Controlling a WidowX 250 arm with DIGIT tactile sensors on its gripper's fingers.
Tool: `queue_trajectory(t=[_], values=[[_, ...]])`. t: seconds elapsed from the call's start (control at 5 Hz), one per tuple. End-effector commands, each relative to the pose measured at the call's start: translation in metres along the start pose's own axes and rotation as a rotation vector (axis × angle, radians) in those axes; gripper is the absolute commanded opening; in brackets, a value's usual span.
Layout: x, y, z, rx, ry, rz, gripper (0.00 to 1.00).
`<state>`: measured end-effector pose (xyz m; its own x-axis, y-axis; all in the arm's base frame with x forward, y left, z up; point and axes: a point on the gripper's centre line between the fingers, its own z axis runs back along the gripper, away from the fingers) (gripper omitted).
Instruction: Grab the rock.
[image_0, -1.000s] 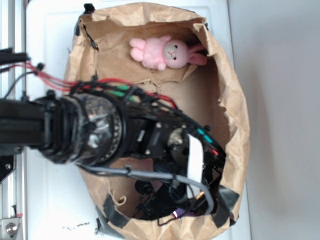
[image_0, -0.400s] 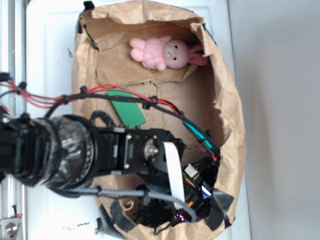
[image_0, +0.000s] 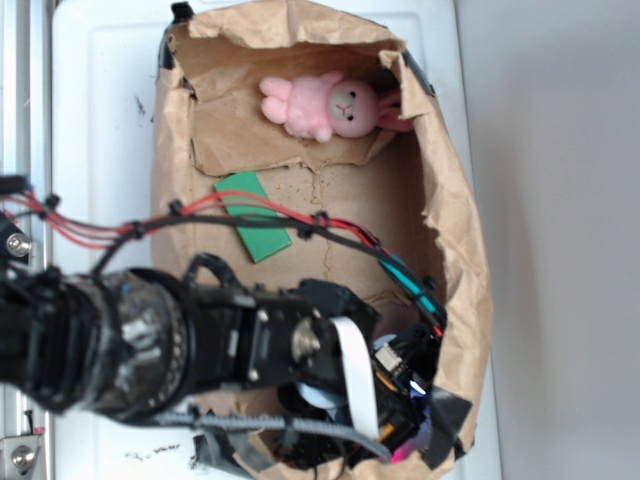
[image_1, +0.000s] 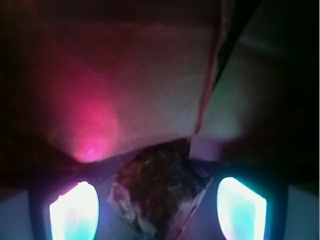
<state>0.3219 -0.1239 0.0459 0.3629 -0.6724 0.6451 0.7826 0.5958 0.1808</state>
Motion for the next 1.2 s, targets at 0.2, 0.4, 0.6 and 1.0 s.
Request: queue_trajectory(t=[0.2,0.4,0.6,1.0], values=[[0.026,-0.012,0.013,-0.024,-0.012,-0.036,0.0],[0.026,-0.008,0.03,0.001,0.114,0.026,0.0],[0.024,0.001,0.042,0.075,0.32,0.193,0.0],[0.018,0.008,0.047,0.261,0.529,0.549,0.0]])
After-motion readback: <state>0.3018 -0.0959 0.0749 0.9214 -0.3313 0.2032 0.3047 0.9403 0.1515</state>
